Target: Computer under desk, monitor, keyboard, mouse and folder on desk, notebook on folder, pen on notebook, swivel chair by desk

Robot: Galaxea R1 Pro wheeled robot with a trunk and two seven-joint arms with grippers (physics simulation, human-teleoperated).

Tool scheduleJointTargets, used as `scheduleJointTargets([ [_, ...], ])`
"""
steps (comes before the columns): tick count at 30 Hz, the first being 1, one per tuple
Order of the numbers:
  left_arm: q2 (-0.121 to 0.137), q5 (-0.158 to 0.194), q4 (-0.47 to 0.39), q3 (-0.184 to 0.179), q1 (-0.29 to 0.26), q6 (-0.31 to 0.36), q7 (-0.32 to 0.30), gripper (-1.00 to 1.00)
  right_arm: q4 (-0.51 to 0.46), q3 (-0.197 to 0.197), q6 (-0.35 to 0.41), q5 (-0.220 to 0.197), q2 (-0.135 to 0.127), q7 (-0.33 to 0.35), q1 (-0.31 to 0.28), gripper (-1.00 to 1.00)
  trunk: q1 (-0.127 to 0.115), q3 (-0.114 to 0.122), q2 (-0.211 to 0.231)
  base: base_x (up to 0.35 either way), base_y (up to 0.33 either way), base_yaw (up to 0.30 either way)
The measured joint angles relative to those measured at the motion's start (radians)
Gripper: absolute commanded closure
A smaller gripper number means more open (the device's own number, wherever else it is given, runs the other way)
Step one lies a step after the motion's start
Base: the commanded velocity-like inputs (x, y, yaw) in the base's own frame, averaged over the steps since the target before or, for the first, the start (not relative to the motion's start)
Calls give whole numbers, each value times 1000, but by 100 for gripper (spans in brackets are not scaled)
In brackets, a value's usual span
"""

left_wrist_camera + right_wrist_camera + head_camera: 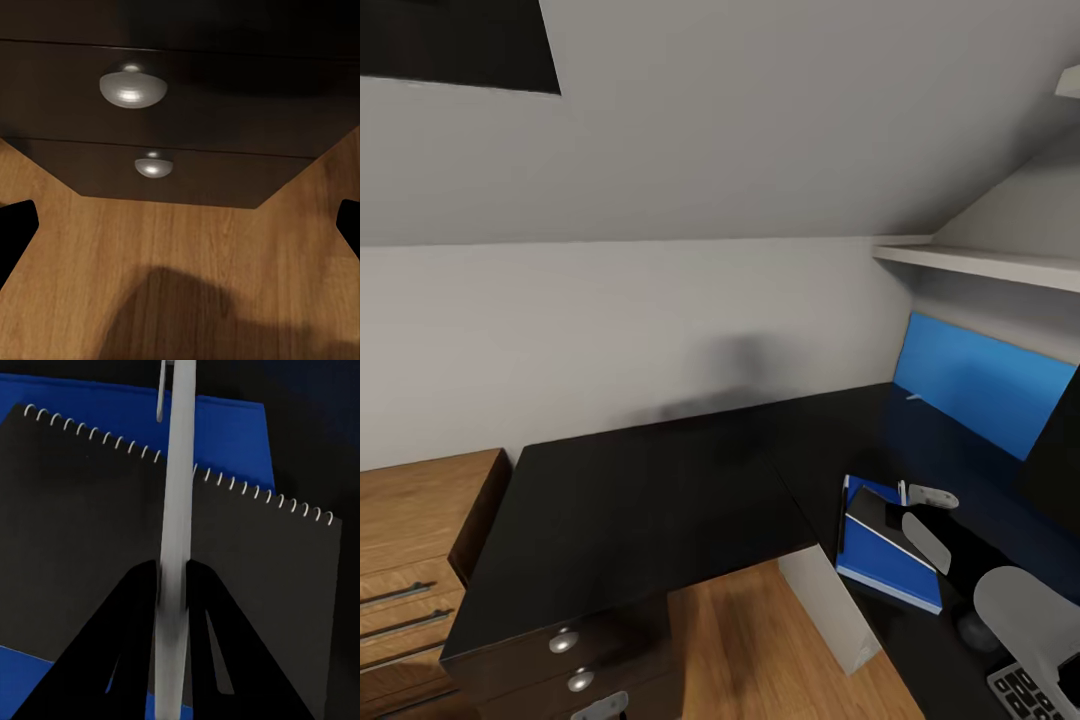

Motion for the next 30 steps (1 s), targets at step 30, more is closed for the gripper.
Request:
scheduleJointTargets([
  [30, 0, 1, 1, 0, 0, 1, 0, -100, -6, -1, 2, 1, -1, 68, 0, 100, 19, -16, -35, 0, 0, 0],
])
